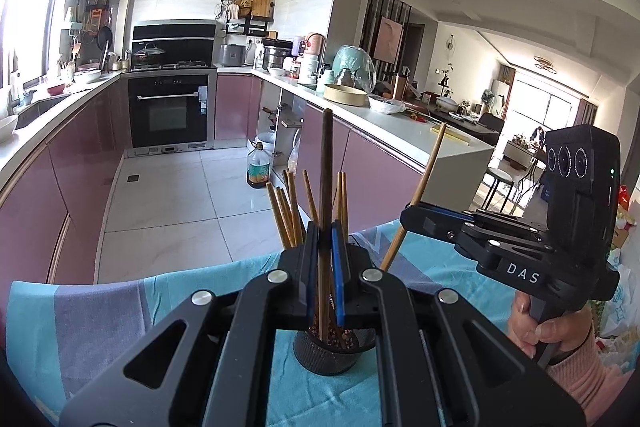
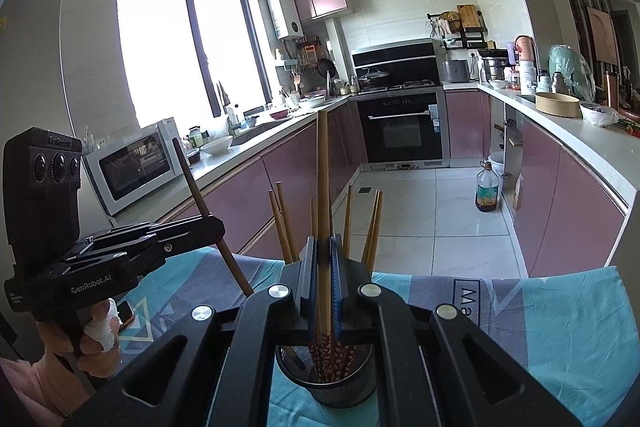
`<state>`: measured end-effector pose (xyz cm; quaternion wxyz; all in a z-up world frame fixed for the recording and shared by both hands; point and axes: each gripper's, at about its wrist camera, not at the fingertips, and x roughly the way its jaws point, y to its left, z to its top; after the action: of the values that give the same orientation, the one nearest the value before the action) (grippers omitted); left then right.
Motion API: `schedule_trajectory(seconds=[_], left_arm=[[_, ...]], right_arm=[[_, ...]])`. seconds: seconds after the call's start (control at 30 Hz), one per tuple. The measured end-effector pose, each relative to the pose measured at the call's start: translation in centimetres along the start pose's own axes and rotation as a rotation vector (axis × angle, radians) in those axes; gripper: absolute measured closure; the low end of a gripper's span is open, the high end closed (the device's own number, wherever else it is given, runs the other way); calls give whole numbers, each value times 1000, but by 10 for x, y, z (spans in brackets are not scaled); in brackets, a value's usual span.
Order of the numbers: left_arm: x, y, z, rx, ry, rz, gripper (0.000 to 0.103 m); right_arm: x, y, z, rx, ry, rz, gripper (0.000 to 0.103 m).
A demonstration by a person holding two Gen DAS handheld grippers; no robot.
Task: Organize utensils
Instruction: 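Lower both chopsticks into the mesh cup among the others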
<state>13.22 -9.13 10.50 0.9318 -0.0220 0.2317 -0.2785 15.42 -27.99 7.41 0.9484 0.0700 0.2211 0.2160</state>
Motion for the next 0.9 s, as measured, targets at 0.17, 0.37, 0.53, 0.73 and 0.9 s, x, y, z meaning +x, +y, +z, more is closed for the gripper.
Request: schedule_trajectory(seconds=[0.17, 0.37, 0.53, 0.73, 0.9], left_arm=[[5, 7, 3, -6, 19, -5, 96], [10, 12, 1, -11, 43, -7, 96], [13, 18, -1, -18, 63, -10, 96], [17, 20, -3, -24, 79, -13, 96], [21, 20, -5, -25, 91, -14, 96]], right_arm=[[3, -2, -1, 4, 11, -1, 98], [8, -2, -2, 1, 28, -2, 98], [14, -4, -5, 2, 43, -2, 98], [19, -3, -8, -4, 60, -2, 98], [22, -3, -11, -8, 71, -5, 98]])
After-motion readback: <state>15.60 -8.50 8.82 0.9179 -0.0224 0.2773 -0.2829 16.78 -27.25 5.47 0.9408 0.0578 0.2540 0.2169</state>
